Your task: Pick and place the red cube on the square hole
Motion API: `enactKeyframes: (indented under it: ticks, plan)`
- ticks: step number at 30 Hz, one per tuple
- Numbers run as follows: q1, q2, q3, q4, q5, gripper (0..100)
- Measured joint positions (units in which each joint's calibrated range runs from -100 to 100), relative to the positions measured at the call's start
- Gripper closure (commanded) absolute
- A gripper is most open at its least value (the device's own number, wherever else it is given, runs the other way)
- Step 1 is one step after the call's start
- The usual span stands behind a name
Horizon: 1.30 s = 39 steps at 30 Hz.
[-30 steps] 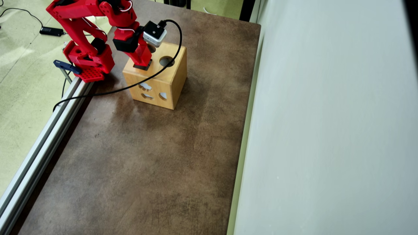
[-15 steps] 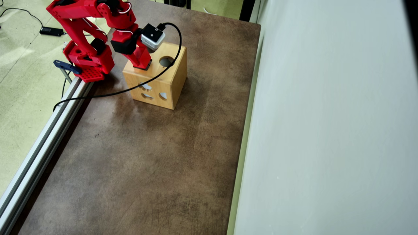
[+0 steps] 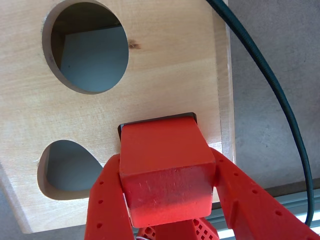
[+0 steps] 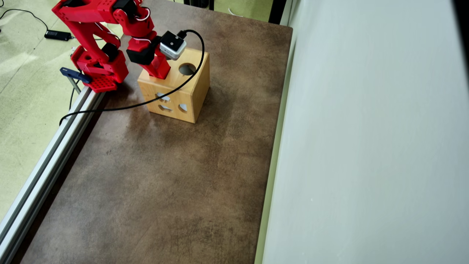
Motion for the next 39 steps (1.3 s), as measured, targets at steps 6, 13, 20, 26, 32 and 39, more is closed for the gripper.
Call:
enactKeyframes:
  ticks: [6,13,20,26,32,39]
  plan:
    - [0.00,0.00,0.00,0.00,0.00,87]
    - [0.00,0.00,0.00,0.00,0.00,87]
    - [0.00,0.00,0.00,0.00,0.00,85]
    - [0.07,0.00,0.00,0.00,0.10,69]
    - [0.65,-0.08,0.09,0.81,-0.24,53]
    - [0.65,-0.17,0.09,0.81,-0.24,49]
